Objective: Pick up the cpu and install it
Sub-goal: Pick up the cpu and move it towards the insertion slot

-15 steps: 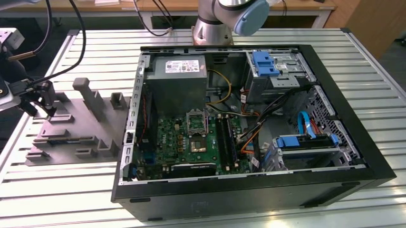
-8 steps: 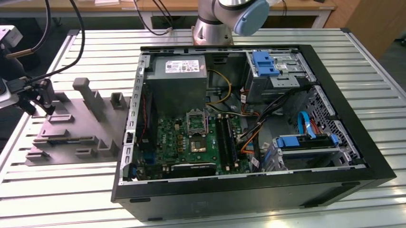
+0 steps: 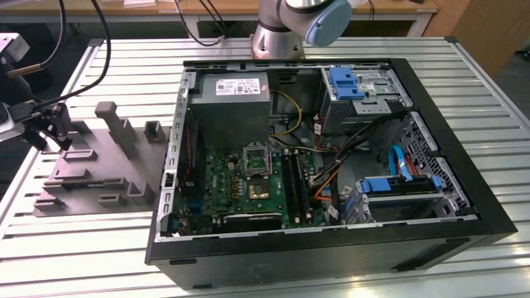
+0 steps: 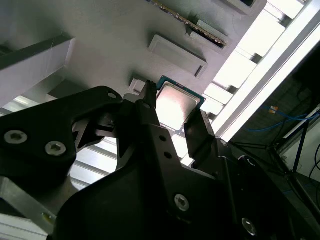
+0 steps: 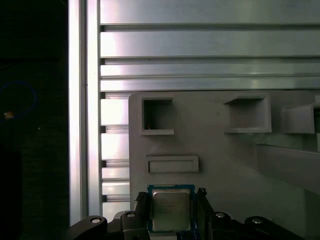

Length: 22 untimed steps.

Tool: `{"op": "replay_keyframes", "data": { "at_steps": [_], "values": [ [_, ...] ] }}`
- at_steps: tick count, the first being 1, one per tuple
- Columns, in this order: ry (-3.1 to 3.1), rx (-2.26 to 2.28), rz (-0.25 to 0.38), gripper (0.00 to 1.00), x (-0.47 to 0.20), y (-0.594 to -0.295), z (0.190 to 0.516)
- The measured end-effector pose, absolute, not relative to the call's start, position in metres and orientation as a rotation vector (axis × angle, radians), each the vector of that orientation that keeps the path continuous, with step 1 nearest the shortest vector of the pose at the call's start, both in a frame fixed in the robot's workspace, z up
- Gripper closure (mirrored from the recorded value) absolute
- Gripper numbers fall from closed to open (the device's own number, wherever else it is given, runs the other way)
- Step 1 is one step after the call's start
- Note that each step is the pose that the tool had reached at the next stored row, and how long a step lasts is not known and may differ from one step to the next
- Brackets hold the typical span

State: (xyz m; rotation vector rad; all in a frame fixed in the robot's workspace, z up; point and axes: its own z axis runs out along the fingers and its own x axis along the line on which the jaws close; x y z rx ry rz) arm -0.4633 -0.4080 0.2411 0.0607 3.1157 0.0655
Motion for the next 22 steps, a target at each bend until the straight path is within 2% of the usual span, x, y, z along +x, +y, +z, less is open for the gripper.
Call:
{"op": "replay_keyframes", "data": {
  "at_steps": [22],
  "values": [
    [3.116,0.061,0.065,0.53,-0.4633,-0.4080,0.2483]
  ]
}}
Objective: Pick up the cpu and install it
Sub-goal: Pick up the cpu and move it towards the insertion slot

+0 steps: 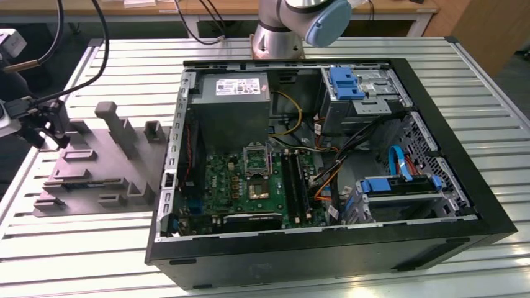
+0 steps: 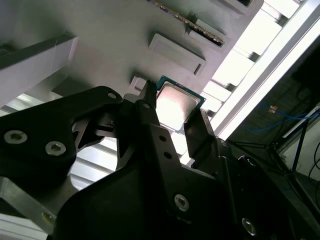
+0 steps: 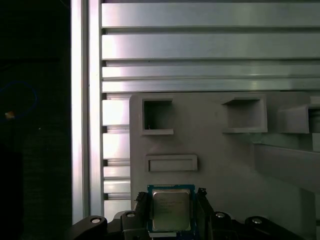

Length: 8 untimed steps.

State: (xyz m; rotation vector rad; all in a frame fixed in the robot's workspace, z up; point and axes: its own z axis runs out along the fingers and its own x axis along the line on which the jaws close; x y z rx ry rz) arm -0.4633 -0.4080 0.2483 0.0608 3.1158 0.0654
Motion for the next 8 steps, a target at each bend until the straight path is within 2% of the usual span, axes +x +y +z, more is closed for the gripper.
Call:
{"op": "replay_keyframes", "data": {
  "at_steps": [8],
  "values": [
    [3.116,0.061,0.065,0.53,-0.4633,-0.4080,0.2531]
  ]
}}
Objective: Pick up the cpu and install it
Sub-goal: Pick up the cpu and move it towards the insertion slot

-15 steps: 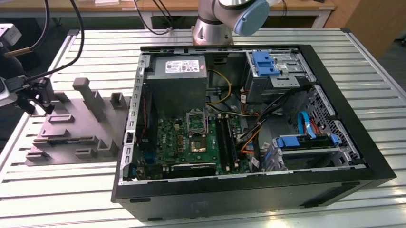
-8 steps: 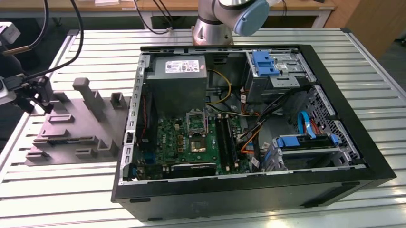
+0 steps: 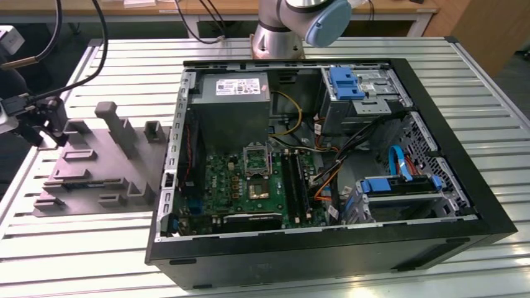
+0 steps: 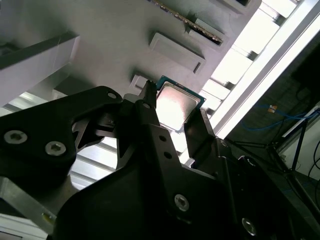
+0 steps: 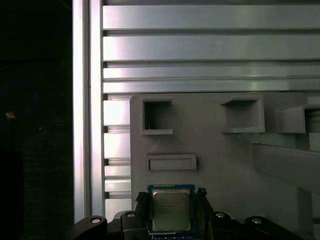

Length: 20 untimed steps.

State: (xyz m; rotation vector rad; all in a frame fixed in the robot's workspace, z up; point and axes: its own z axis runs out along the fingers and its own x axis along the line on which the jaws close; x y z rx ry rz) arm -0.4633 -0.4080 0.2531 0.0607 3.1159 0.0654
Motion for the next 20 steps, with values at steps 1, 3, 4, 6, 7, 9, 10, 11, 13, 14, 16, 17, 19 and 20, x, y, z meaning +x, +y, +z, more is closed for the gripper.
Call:
{"op": "replay_keyframes", "data": {
  "at_steps": [1,3,4,6,7,9,10,11,13,14,16,17,19,20],
  "values": [
    [3.116,0.061,0.065,0.53,-0.463,-0.408,0.254],
    [3.116,0.061,0.066,0.53,-0.463,-0.408,0.254],
    [3.116,0.061,0.065,0.53,-0.463,-0.408,0.255],
    [3.116,0.061,0.065,0.53,-0.463,-0.408,0.257],
    [3.116,0.061,0.065,0.53,-0.463,-0.408,0.258],
    [3.116,0.061,0.065,0.53,-0.463,-0.408,0.260],
    [3.116,0.061,0.066,0.53,-0.463,-0.408,0.261],
    [3.116,0.061,0.066,0.53,-0.463,-0.408,0.262],
    [3.116,0.061,0.066,0.53,-0.463,-0.408,0.264],
    [3.116,0.061,0.066,0.53,-0.463,-0.408,0.263],
    [3.116,0.061,0.066,0.53,-0.463,-0.408,0.264],
    [3.116,0.061,0.065,0.53,-0.463,-0.408,0.264],
    [3.116,0.061,0.065,0.53,-0.463,-0.408,0.264],
    [3.116,0.061,0.065,0.53,-0.463,-0.408,0.264]
  ]
}}
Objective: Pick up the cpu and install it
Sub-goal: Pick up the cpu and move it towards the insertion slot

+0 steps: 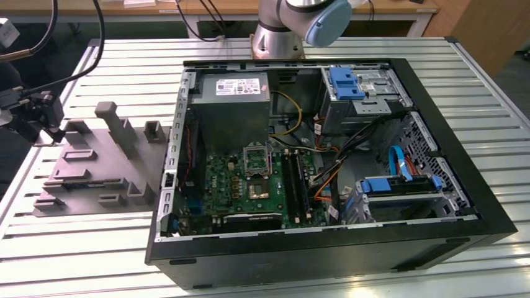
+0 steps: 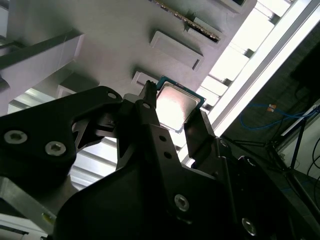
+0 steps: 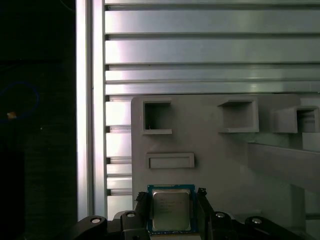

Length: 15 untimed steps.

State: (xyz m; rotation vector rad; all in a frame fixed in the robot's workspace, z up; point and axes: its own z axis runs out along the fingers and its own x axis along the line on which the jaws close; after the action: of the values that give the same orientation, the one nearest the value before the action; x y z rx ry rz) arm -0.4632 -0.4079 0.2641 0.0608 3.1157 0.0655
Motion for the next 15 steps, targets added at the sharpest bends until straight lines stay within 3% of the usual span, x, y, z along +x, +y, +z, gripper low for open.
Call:
{"op": "replay_keyframes", "data": {
  "at_steps": [15],
  "values": [
    [3.116,0.061,0.065,0.53,-0.4631,-0.4079,0.2672]
  ]
}}
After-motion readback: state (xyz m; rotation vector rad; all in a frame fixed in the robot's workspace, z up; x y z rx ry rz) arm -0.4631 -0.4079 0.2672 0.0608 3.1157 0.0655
